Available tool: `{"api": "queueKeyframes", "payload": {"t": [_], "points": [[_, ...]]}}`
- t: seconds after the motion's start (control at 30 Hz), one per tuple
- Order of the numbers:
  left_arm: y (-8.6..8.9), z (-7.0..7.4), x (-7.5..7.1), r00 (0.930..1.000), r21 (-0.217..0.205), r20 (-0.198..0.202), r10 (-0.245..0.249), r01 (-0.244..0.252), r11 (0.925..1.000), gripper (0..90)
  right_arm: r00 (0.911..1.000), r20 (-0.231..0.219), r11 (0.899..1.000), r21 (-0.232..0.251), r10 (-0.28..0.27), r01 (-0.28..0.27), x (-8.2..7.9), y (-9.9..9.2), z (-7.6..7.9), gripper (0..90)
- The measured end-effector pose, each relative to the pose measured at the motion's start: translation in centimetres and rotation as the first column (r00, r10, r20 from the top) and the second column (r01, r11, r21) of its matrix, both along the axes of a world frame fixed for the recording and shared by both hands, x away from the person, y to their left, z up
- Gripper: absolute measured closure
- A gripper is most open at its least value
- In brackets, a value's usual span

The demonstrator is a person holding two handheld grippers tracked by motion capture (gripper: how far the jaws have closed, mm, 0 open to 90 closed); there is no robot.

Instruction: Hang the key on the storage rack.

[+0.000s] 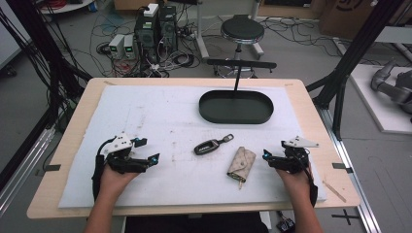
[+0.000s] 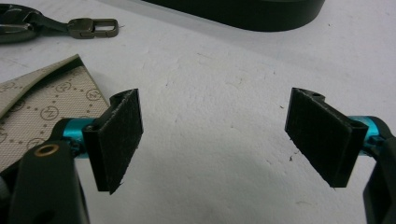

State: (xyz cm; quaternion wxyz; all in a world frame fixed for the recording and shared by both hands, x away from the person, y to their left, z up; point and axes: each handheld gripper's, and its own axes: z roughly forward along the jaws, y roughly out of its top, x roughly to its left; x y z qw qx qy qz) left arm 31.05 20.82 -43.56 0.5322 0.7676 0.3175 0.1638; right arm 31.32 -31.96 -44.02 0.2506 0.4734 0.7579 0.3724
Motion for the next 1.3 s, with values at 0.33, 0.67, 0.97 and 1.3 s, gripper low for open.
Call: {"api": "queueKeyframes", "payload": {"t": [0.33,0.67,0.97,1.3], "points": [[-3.1,0.8,2.3,0.9985,-0.012,-0.029,-0.046,0.046,0.9989,19.7,1.0000,0.005,1.000,0.009,0.004,-0.004,-0.5,-0.3,0.0,19.5],[-8.8,1.0,5.7,0.9910,0.041,-0.065,-0.117,0.119,0.9920,19.7,1.0000,0.007,1.000,0.016,-0.004,0.004,-1.2,-1.0,0.0,19.5],[-13.1,1.1,7.9,0.9762,0.069,-0.111,-0.186,0.195,0.9784,19.6,1.0000,0.007,1.000,0.022,-0.004,0.004,-1.4,-1.3,-0.2,19.5],[-17.4,0.8,9.7,0.9567,0.111,-0.165,-0.239,0.259,0.9594,19.7,1.0000,0.005,1.000,0.030,-0.003,0.003,-1.2,-1.2,-0.1,19.5]]}}
